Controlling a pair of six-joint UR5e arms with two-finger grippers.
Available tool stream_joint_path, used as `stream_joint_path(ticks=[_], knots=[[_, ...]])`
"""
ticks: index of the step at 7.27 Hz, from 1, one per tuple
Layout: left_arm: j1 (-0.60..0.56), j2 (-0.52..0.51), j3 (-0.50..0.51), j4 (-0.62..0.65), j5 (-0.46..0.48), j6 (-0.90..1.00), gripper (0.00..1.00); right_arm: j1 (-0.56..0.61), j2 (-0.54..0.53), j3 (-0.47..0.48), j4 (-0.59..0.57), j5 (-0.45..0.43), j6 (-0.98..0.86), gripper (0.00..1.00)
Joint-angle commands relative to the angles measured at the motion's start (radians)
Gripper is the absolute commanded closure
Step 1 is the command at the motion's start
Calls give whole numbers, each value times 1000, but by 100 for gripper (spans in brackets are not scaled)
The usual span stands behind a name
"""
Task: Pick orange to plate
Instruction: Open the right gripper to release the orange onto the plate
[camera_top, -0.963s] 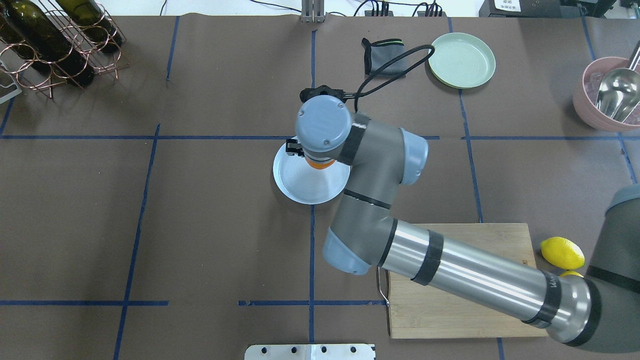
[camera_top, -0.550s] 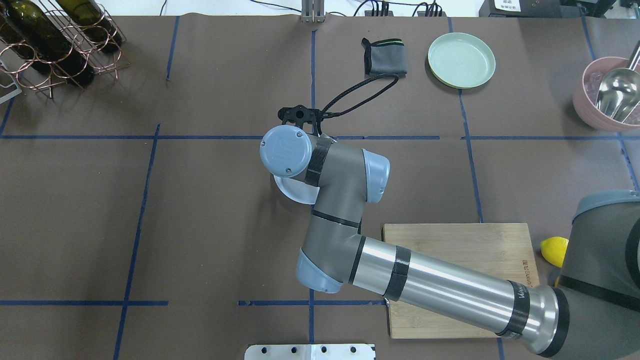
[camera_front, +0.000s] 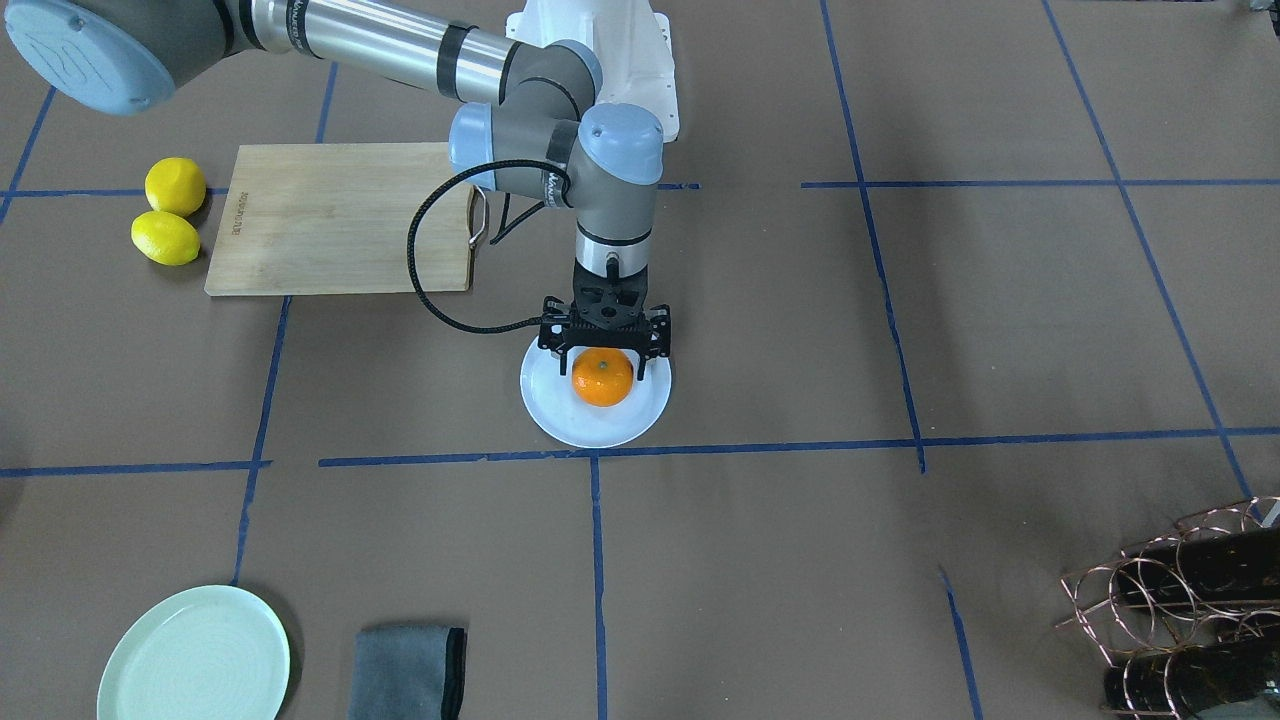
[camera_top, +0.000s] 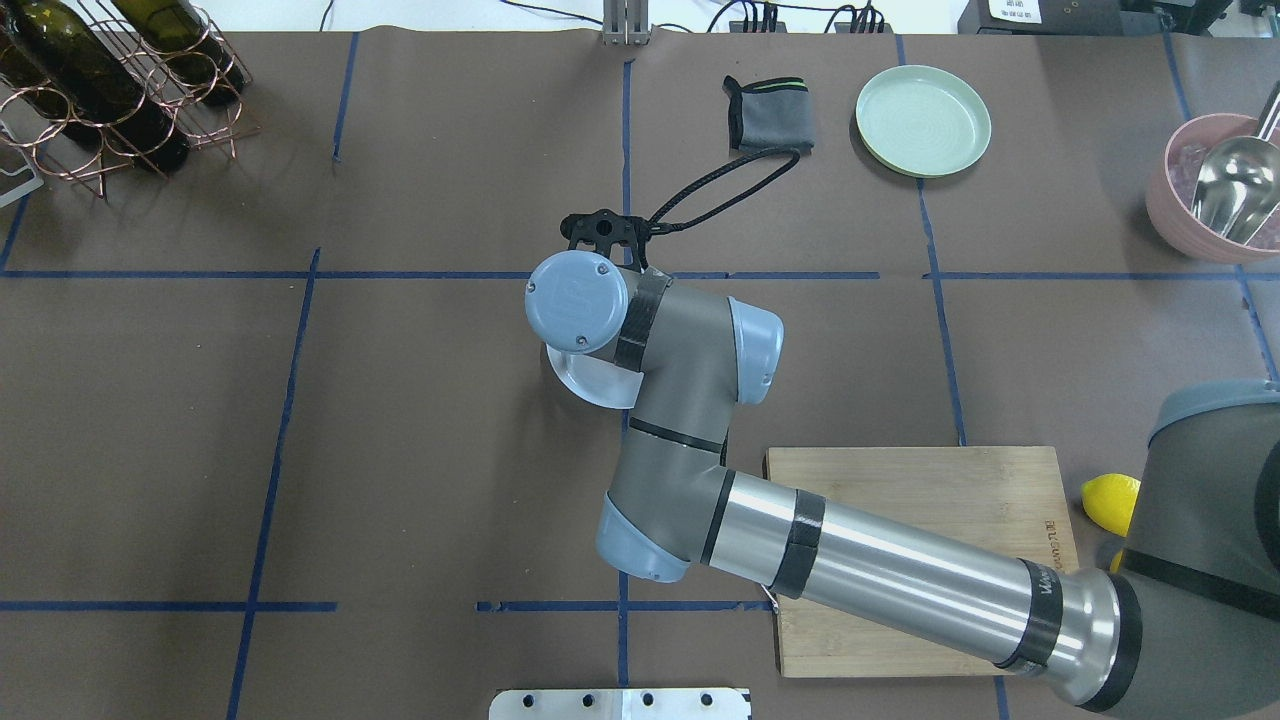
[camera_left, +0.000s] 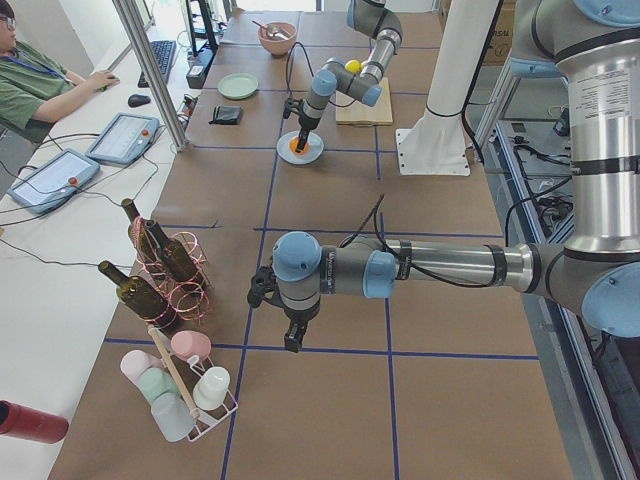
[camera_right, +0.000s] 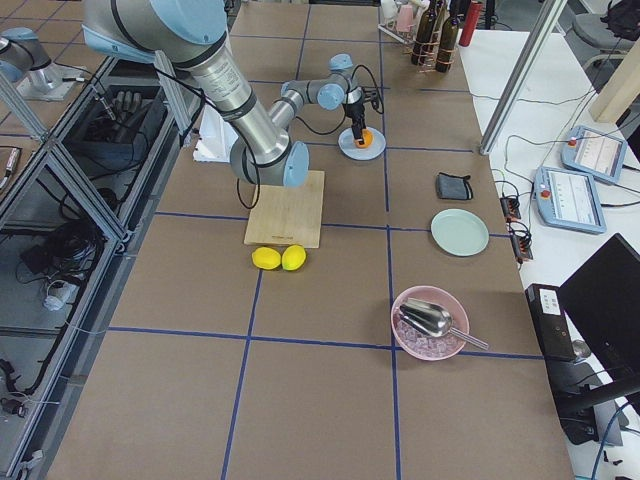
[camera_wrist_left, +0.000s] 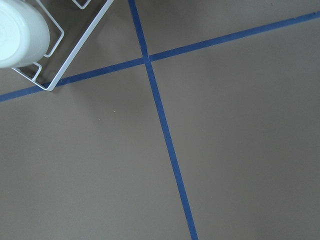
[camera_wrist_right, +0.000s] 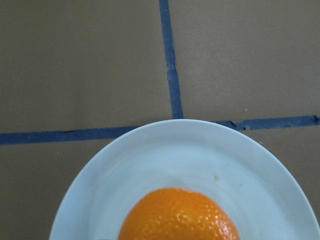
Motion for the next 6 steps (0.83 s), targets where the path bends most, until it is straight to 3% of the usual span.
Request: stream_joint_path(ticks=[1,4,6], knots=[[0,0,-1,0,0,0,0,112,-19,56,-5,136,-124,0],[0,2,-5,9,6,0,0,375,-291,300,-1,427,-534,0],[0,5,-7,9,8,0,0,568,-475,374,1,605,-854,0]])
